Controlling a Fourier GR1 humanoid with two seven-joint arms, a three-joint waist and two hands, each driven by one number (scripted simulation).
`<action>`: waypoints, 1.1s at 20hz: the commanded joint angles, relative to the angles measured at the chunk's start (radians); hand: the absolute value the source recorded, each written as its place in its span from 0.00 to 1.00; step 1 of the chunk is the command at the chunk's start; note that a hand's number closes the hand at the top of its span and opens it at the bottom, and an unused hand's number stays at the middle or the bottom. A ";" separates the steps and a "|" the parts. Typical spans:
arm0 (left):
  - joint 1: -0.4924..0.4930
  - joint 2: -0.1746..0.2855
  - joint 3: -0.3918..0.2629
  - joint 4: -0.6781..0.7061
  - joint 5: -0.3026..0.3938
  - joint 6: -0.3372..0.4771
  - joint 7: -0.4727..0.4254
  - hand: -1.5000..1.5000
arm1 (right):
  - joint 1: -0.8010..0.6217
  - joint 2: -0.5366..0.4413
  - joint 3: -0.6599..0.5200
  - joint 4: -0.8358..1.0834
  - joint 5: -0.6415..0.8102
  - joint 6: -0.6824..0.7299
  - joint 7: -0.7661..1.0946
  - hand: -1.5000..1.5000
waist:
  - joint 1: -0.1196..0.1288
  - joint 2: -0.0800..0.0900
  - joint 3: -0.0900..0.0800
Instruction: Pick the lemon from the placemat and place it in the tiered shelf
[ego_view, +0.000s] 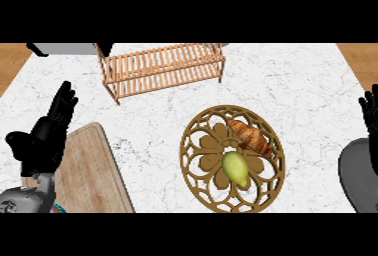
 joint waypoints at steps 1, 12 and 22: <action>-0.023 -0.012 0.013 -0.035 -0.014 0.018 0.015 0.50 | 0.000 0.019 0.045 -0.084 0.018 0.076 -0.079 1.00 | -0.008 0.036 0.006; 0.043 -0.088 0.016 -0.029 0.052 0.011 -0.032 0.50 | -0.170 0.173 0.353 -0.207 -0.058 0.426 -0.287 0.00 | 0.013 0.041 0.007; 0.104 -0.076 0.041 -0.054 0.036 0.020 -0.039 0.50 | -0.049 -0.259 0.281 -0.509 0.282 0.558 -0.299 0.00 | -0.036 0.025 0.004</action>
